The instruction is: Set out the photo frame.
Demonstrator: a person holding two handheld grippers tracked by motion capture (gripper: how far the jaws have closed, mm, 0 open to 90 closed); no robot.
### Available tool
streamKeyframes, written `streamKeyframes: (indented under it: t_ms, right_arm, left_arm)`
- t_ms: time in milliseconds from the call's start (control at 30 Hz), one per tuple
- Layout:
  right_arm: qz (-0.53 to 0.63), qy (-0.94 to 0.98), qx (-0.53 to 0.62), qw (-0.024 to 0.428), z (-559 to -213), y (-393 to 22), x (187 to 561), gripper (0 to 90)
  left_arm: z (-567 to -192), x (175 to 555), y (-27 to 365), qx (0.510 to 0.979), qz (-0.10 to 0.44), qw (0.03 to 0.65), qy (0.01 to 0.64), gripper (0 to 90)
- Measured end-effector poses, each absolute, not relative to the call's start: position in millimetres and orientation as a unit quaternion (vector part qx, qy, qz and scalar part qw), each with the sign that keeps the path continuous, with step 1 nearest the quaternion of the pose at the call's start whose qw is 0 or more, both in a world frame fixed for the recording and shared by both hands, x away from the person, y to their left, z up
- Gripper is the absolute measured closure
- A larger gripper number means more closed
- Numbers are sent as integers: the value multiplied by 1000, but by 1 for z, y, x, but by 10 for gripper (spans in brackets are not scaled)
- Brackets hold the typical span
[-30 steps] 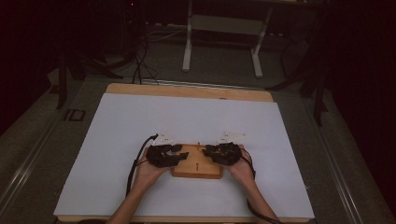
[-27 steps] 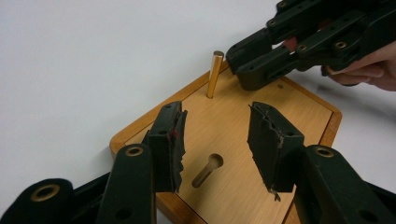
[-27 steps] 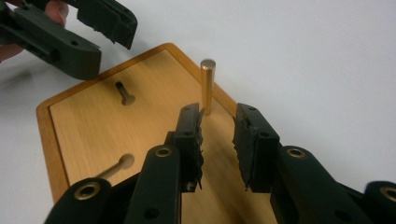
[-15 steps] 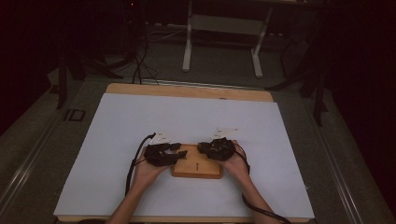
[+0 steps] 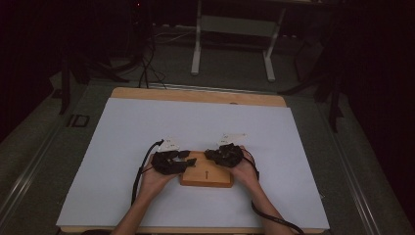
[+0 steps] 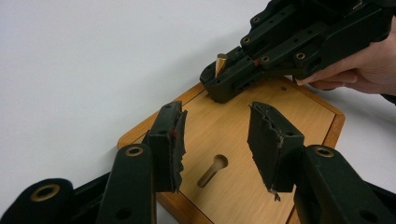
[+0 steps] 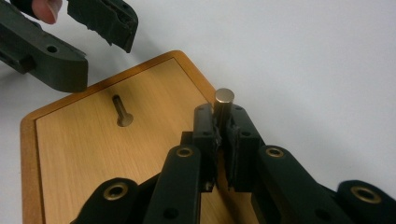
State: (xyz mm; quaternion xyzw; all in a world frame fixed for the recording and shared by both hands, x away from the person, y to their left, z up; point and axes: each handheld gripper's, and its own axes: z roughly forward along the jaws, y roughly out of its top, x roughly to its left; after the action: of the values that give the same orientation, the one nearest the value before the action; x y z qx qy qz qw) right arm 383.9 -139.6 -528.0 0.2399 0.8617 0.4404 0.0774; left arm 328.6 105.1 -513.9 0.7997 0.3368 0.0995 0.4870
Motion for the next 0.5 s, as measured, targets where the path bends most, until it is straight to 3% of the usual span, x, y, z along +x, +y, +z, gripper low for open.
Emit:
streamKeyframes:
  t_ms: [500]
  right_arm:
    - [448,859,241,64,-529,-137,388,825]
  left_arm:
    - [-514,329,106,799,99,488,336,559]
